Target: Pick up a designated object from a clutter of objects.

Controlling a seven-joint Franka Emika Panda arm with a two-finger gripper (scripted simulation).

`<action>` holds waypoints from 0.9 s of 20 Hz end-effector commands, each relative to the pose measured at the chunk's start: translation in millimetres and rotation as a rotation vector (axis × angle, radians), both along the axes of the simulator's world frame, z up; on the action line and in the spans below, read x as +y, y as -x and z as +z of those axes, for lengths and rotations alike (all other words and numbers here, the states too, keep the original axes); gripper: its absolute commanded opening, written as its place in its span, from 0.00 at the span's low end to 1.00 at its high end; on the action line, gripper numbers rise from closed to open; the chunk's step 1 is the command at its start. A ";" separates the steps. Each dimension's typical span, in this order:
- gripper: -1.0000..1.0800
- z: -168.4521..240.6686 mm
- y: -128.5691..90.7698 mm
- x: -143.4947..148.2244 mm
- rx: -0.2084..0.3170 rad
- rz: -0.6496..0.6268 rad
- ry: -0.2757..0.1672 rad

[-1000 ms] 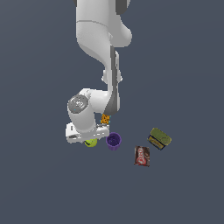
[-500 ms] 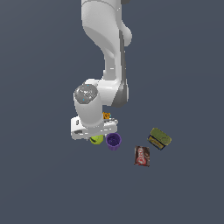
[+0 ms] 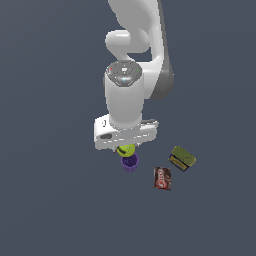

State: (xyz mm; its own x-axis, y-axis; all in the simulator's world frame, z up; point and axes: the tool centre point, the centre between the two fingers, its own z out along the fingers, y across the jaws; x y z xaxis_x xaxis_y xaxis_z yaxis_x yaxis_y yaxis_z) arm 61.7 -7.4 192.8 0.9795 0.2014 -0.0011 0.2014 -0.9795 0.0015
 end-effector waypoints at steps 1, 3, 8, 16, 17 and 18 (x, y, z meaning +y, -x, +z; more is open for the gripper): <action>0.00 27.5 -2.8 18.5 -0.001 -0.001 0.000; 0.00 48.5 -5.3 33.2 -0.001 -0.001 0.000; 0.00 100.0 -12.2 69.4 -0.001 -0.001 0.000; 0.00 164.4 -22.9 115.1 -0.001 0.000 -0.001; 0.00 169.9 -24.0 119.1 -0.001 0.000 -0.001; 0.00 174.9 -25.0 122.7 -0.001 0.000 -0.001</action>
State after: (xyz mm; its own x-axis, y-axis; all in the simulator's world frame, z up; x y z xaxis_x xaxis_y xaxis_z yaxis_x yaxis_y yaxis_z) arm 85.2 109.4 358.4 0.9793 0.2024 -0.0003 0.2024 -0.9793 0.0008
